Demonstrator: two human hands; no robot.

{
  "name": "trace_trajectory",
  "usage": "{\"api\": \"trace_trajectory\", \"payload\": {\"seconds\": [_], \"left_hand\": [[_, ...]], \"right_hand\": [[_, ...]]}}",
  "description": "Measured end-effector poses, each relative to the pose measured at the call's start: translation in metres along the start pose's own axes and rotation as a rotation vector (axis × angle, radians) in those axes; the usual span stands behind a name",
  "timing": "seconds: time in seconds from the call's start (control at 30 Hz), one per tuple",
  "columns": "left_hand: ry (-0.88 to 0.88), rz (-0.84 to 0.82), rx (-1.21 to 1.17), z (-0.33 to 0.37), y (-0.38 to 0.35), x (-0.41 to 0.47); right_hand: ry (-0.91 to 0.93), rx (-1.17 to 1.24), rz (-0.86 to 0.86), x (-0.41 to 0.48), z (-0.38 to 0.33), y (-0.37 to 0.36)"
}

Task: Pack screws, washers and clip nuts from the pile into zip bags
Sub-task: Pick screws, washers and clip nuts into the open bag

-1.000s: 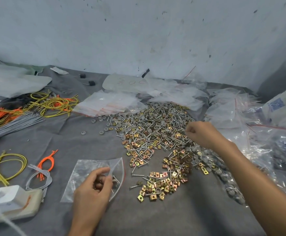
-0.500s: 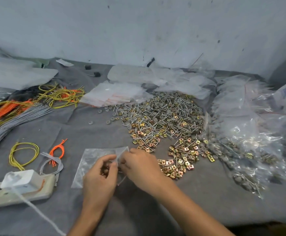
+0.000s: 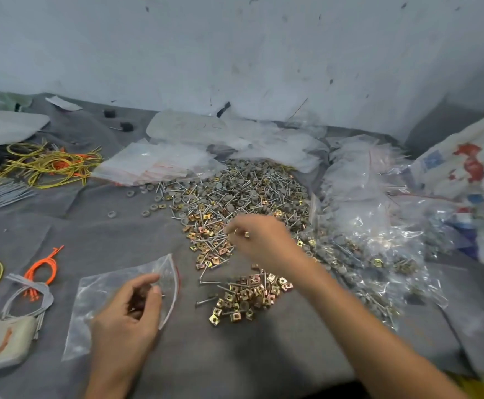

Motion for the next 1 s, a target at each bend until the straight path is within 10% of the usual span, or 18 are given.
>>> {"api": "trace_trajectory", "payload": {"seconds": [0.2,0.6,1.0], "left_hand": [[0.026,0.005,-0.038,-0.001,-0.002,0.000],[0.053,-0.018,-0.064,0.002,-0.002,0.000],[0.037,-0.009,-0.080,0.007,-0.003,0.000]], "right_hand": [[-0.287,-0.284,-0.042,0.025,0.103,0.086],[-0.230,-0.296,-0.179,0.029,0.133,0.056],[-0.036,-0.018,-0.135,-0.008,0.015,0.015]]}}
Point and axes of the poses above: each hand's wrist, its own x-axis towards the middle knuckle, its own y-axis out of the back of the hand, z = x × y, the point moved 4 cm from there along x, towards the middle knuckle, and after that the axes turned 10 degrees about x, right-handed, at the moved point
